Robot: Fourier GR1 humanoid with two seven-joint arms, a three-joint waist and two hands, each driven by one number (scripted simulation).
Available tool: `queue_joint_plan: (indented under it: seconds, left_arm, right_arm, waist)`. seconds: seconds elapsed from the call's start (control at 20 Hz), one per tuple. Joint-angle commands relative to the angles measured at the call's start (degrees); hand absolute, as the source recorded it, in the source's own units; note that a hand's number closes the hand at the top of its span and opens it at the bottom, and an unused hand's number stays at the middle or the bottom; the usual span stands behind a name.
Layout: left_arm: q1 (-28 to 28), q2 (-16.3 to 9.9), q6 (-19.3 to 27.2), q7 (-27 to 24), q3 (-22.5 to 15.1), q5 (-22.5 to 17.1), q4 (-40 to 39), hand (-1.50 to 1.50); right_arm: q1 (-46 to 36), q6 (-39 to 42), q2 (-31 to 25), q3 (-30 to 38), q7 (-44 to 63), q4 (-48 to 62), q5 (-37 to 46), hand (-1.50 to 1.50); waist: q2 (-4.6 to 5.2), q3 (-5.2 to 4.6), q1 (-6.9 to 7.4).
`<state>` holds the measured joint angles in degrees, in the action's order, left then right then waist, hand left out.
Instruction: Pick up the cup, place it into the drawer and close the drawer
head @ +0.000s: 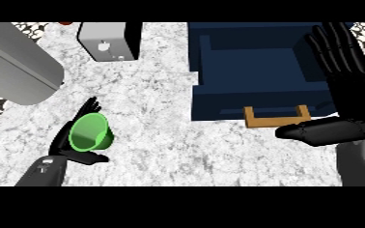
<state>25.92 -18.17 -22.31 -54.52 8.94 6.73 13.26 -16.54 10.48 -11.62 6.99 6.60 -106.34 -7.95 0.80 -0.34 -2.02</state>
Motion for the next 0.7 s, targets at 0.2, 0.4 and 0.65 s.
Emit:
queue_joint_plan:
  seconds: [0.2,0.4,0.65]
  left_arm:
    - [1.47,3.51,-10.06,-5.19,-0.58,-0.57,-1.24,-1.5]
    - [2.06,4.42,-14.21,-6.51,-1.2,-1.06,0.41,1.5]
    - [-0.19,5.81,4.48,-14.35,-0.26,0.0,3.92,1.5]
  right_arm:
    - [-1.33,0.85,-1.2,1.08,0.49,1.74,-0.76,-1.5]
    - [-2.04,-0.52,-0.31,-0.41,1.63,0.71,0.81,-1.5]
    - [1.29,0.96,-1.32,0.89,-0.14,0.22,0.24,-1.5]
  waist:
    - [-0.03,0.05,0.31]
    - [0.09,-0.1,-0.11]
    - [0.02,0.01,-0.33]
